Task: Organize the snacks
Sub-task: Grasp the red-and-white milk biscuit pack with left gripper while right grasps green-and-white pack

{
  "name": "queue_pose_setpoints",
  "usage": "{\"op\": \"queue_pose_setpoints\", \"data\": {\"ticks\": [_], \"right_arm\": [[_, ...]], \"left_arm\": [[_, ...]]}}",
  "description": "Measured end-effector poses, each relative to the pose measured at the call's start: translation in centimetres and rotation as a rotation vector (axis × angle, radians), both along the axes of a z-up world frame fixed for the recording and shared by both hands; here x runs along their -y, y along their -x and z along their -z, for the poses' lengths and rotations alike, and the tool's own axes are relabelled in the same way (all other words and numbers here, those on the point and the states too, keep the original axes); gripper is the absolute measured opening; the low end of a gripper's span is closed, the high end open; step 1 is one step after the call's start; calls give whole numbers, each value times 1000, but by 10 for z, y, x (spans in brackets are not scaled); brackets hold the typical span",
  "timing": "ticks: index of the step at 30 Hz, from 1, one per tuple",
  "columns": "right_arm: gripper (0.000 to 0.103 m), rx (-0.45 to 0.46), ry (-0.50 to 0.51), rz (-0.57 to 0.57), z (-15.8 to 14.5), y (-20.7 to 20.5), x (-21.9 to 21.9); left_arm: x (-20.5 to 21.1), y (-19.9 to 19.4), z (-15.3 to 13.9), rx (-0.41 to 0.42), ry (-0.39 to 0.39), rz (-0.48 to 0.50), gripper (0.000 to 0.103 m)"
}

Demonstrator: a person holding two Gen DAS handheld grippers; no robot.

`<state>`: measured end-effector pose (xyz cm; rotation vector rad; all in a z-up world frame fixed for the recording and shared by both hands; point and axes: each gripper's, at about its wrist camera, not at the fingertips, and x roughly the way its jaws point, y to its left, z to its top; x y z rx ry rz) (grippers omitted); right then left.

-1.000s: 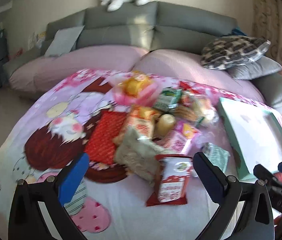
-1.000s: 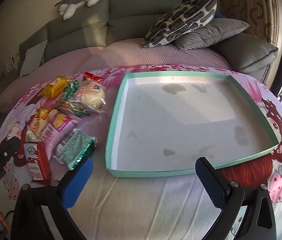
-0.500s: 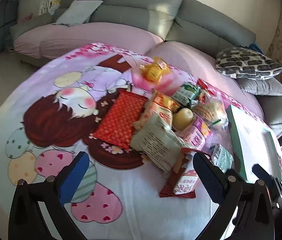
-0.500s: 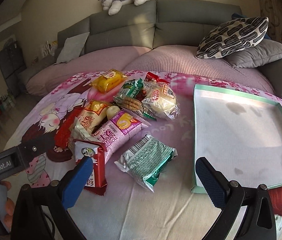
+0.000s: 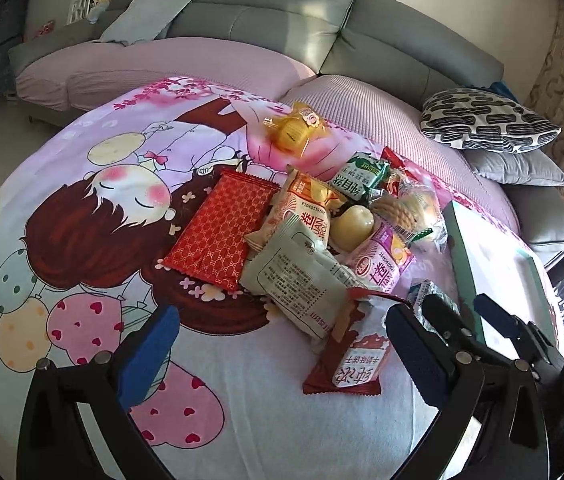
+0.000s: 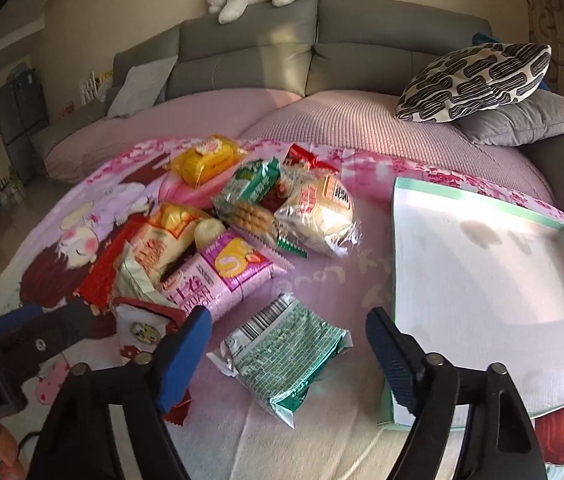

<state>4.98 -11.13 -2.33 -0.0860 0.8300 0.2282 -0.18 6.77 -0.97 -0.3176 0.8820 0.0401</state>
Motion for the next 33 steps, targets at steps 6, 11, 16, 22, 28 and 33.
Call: {"op": "queue_pose_setpoints", "data": {"ticks": [6,11,16,22,28,33], "right_arm": [[79,-46,41,15,16,-5,-4],[75,-59,24,10,14,1,3],[64,-103,-23,8,14,7,14],[58,-142,-58,14,14,12,23],[58,-160,-46,12,12,20,24],[58,-164,-52,15,13,21,26]], "left_arm": [[0,0,4,-8,1,-4,103],[0,-2,6,-14,1,-3,103],[6,-2,6,-14,-5,11,103],[20,-6,7,-20,-18,49,103],[41,-14,9,-35,-18,114,103],[54,-20,17,-71,-42,149,81]]}}
